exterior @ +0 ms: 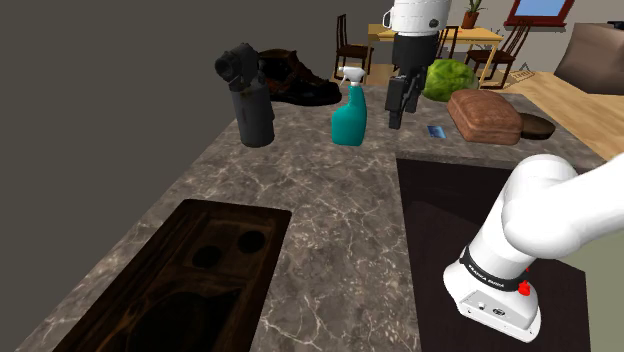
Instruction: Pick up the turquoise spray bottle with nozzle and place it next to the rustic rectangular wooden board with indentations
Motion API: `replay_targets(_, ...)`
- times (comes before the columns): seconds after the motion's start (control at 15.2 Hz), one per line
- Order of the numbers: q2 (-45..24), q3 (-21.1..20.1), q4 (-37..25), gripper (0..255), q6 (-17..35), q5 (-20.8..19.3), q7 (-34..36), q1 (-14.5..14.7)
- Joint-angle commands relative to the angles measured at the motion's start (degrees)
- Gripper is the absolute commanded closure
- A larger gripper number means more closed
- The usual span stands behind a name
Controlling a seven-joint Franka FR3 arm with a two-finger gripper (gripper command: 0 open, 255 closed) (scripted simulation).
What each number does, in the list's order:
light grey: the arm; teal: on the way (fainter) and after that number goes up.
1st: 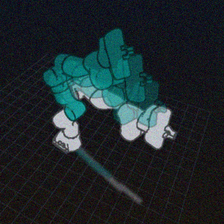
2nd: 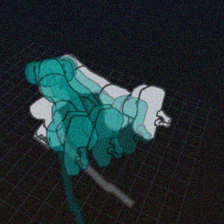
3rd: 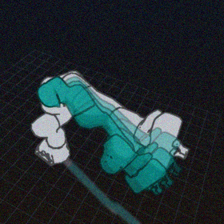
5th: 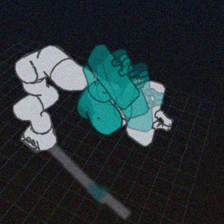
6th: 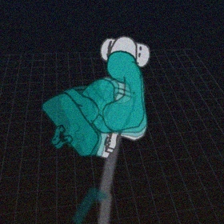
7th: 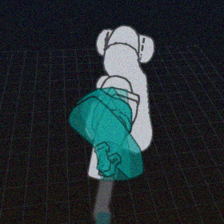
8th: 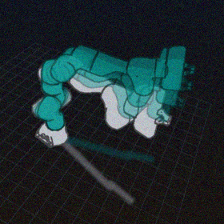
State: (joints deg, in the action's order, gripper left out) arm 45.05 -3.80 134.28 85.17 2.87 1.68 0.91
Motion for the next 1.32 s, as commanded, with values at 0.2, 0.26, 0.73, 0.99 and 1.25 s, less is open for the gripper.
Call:
replay_targets(0.2, -8.7, 2.0, -5.7, 0, -0.7, -3.1, -5.3, -0.1)
replay_targets(0.26, -11.7, 2.6, -7.7, 0, -1.0, -4.0, -7.0, -0.1)
replay_targets(0.73, -32.2, 4.9, -24.0, 0, -4.7, -9.9, -18.2, -0.1)
replay_targets(0.99, -44.2, 5.3, -35.1, 0, -7.9, -13.1, -24.2, -0.1)
replay_targets(1.25, -56.5, 5.2, -47.8, 0, -12.1, -16.5, -30.2, 0.0)
